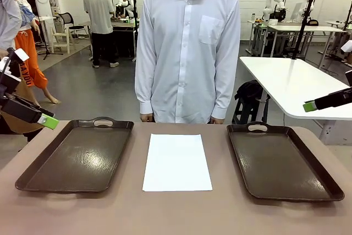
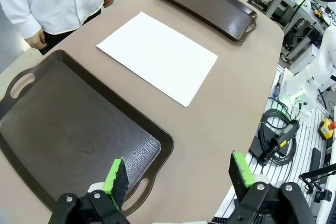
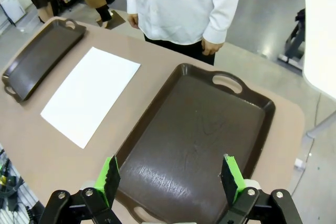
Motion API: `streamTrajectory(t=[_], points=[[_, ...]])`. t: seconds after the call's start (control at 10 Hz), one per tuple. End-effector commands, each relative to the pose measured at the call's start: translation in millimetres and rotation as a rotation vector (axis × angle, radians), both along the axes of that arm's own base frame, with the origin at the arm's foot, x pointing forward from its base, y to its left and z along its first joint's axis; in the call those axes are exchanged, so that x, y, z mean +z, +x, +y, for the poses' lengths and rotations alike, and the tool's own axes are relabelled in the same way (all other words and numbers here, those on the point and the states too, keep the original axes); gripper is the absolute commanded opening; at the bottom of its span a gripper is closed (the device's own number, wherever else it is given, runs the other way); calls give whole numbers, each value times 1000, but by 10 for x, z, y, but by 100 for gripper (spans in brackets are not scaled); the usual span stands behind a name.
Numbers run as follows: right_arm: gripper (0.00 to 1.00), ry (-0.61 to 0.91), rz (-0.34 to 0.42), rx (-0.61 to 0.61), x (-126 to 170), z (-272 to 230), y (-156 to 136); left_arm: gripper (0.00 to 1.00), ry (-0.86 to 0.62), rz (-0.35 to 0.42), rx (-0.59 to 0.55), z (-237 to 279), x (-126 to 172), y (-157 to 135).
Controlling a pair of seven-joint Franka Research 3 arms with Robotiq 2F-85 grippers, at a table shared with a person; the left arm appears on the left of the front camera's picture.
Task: Sort the A4 documents.
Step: Receive the A4 Paper.
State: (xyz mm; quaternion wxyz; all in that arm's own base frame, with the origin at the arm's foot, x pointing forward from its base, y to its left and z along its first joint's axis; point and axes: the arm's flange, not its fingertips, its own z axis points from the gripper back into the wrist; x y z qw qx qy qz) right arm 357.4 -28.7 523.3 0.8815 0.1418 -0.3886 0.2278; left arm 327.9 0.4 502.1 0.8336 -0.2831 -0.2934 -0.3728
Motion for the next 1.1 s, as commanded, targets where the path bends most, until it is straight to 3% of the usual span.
streamTrajectory(t=[0.0, 1.0], points=[[100, -1, -4, 5, 15, 12, -10, 100, -10, -5, -11, -15, 7, 1], [100, -1, -4, 5, 15, 12, -10, 100, -10, -5, -11, -15, 7, 1]])
